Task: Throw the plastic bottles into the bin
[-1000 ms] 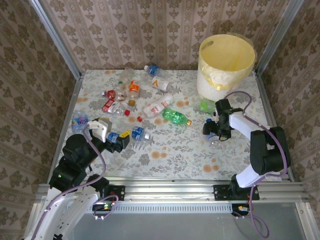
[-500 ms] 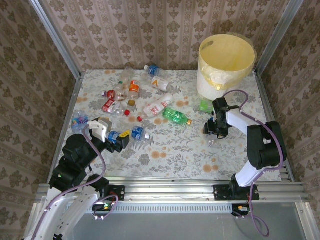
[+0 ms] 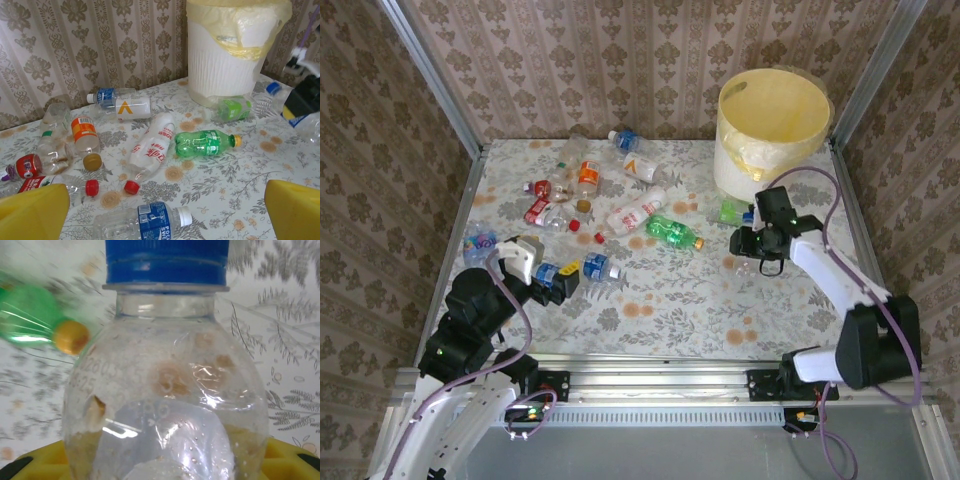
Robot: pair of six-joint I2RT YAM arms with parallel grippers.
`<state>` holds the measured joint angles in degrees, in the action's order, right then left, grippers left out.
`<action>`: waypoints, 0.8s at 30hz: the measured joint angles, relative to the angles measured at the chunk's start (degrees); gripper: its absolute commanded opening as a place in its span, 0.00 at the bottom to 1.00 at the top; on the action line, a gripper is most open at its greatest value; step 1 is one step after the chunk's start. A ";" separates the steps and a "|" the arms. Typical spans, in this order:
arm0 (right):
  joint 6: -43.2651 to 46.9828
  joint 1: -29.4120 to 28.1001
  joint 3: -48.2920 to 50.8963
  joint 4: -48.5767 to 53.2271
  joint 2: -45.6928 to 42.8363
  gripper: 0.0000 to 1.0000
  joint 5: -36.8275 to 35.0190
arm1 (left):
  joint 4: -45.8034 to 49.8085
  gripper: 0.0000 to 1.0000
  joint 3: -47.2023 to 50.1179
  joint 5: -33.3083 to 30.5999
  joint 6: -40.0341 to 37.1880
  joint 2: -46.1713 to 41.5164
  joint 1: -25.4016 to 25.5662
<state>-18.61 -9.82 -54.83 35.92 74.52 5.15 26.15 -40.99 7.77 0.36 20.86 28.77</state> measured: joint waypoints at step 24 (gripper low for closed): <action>3.41 -2.84 0.28 -20.76 -24.44 0.44 4.37 | -11.39 1.00 7.50 6.05 1.53 -11.67 -1.55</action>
<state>-15.20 -12.67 -54.54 15.16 50.09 9.52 14.76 -33.50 13.82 1.89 9.19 27.22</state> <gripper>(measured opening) 0.450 0.997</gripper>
